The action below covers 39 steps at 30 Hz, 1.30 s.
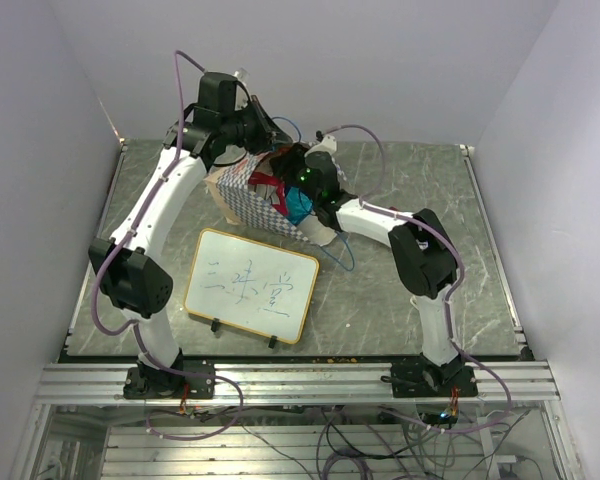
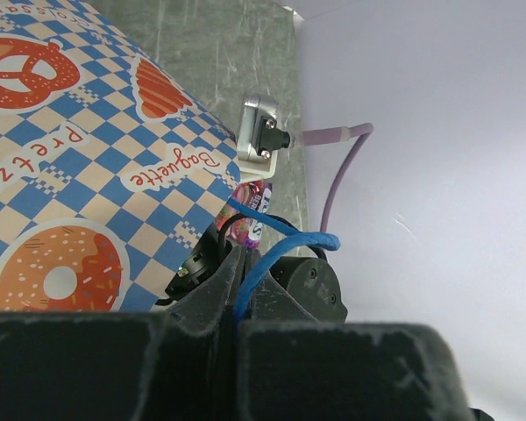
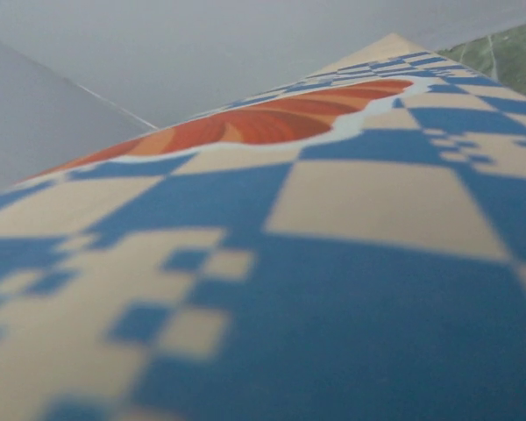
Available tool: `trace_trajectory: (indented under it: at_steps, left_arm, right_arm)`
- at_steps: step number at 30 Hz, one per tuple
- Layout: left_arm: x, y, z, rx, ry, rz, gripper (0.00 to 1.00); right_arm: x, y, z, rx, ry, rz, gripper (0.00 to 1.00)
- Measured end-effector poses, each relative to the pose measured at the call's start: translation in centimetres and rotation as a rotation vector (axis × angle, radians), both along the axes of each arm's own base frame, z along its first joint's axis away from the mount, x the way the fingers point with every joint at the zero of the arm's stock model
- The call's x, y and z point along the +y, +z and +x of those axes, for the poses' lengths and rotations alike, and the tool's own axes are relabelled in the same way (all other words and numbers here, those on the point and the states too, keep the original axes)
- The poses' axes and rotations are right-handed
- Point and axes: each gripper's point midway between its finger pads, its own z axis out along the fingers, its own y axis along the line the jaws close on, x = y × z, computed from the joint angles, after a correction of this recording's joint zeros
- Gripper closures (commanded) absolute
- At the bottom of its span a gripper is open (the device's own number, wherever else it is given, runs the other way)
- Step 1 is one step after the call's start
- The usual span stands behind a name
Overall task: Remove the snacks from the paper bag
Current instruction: Take out the snack from the paper bag.
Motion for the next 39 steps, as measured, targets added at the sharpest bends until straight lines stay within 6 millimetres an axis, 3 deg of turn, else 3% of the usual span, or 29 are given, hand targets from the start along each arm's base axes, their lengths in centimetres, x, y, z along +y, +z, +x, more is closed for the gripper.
trace_trajectory:
  at_steps: [3, 10, 18, 27, 32, 39]
  left_arm:
    - [0.2, 0.1, 0.2, -0.007, 0.004, 0.002, 0.93]
    - [1.8, -0.3, 1.1, -0.002, 0.041, -0.008, 0.93]
    - [4.6, -0.1, 2.2, -0.003, 0.098, -0.029, 0.93]
    - [4.9, -0.7, 2.2, 0.022, 0.093, -0.053, 0.93]
    - [4.9, -0.6, 2.0, 0.021, 0.087, -0.056, 0.93]
    - [4.9, -0.7, 1.8, 0.025, 0.083, -0.046, 0.93]
  right_arm:
    - [0.3, 0.2, -0.3, -0.008, 0.014, -0.007, 0.84]
    - [0.7, 1.8, -2.1, -0.019, 0.087, -0.032, 0.96]
    - [0.0, 7.4, -4.9, -0.073, 0.154, -0.042, 1.00]
    - [-2.8, 11.2, -7.6, -0.096, 0.137, -0.089, 1.00]
    - [-5.7, 13.4, -8.8, -0.130, 0.094, -0.159, 1.00]
    - [-9.4, 18.3, -11.9, -0.212, 0.068, -0.215, 1.00]
